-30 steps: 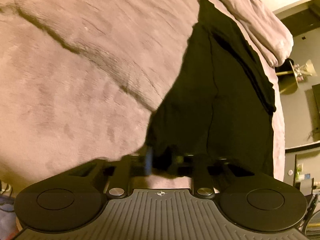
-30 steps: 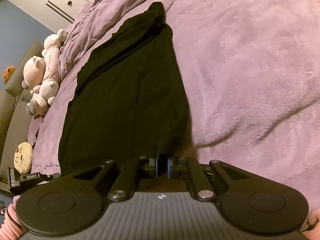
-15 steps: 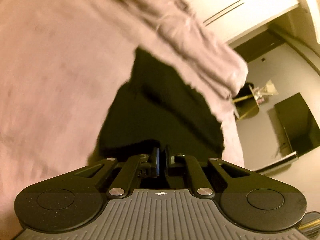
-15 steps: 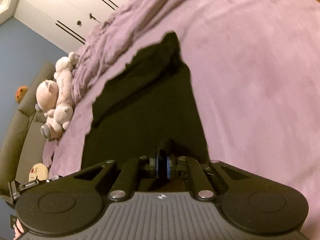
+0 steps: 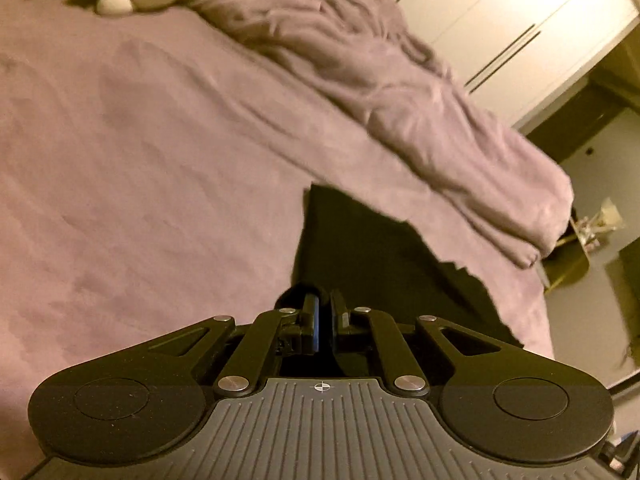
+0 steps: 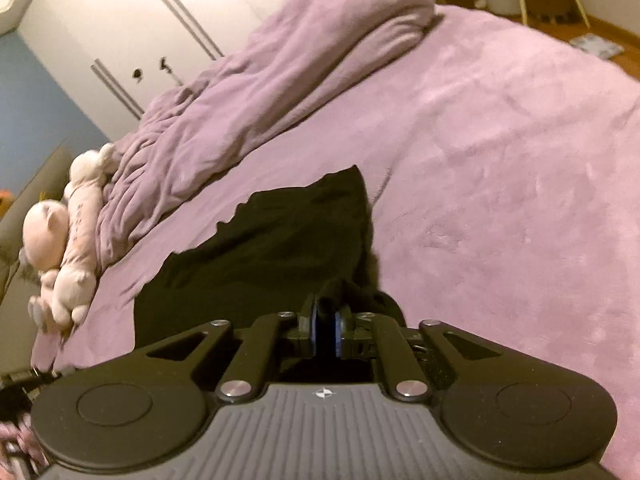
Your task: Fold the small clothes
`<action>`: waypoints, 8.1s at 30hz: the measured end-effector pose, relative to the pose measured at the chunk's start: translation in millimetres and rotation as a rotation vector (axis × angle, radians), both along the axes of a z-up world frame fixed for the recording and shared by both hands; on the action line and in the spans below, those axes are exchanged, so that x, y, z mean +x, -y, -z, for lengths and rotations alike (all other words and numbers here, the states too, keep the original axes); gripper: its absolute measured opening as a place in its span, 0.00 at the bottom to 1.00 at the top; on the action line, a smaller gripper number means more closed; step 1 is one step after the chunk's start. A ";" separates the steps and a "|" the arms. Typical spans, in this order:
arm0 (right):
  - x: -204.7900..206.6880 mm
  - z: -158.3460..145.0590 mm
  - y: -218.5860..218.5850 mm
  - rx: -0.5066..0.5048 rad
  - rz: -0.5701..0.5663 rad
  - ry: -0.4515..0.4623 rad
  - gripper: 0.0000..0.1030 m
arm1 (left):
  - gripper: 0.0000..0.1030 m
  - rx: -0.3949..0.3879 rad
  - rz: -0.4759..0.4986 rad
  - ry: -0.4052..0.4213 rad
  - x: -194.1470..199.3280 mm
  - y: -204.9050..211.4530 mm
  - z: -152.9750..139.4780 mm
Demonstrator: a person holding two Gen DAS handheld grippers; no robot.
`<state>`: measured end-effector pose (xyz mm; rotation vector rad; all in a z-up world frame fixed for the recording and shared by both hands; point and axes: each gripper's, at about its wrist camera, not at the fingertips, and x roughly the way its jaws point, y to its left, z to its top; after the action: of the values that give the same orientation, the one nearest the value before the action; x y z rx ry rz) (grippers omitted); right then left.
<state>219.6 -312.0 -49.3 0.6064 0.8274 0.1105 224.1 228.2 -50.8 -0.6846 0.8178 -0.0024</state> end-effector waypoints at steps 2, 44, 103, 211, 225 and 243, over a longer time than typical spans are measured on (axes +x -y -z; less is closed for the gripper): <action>10.6 7.8 2.0 0.014 0.014 -0.025 0.12 | 0.07 -0.010 -0.011 -0.013 6.8 -0.5 5.8; 21.9 37.3 -13.5 -0.363 -0.362 0.198 0.15 | 0.13 0.107 0.282 0.078 24.3 4.5 64.4; 60.6 60.1 -93.9 -0.376 -0.133 0.179 0.24 | 0.67 0.436 0.220 -0.001 74.1 115.8 39.8; -16.4 28.7 -173.0 -0.451 -0.306 0.173 0.23 | 0.10 -0.184 -0.014 0.030 30.3 -4.1 21.7; -39.2 33.1 -76.8 -0.371 0.013 0.111 0.24 | 0.10 0.068 0.480 0.181 73.5 194.8 -32.0; -4.3 31.0 -61.2 -0.168 -0.066 0.163 0.37 | 0.38 0.209 0.369 0.017 34.3 168.7 4.5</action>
<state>215.3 -250.8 -80.3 0.4058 0.6913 0.1471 258.4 59.6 -55.2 -0.3301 0.9040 -0.2528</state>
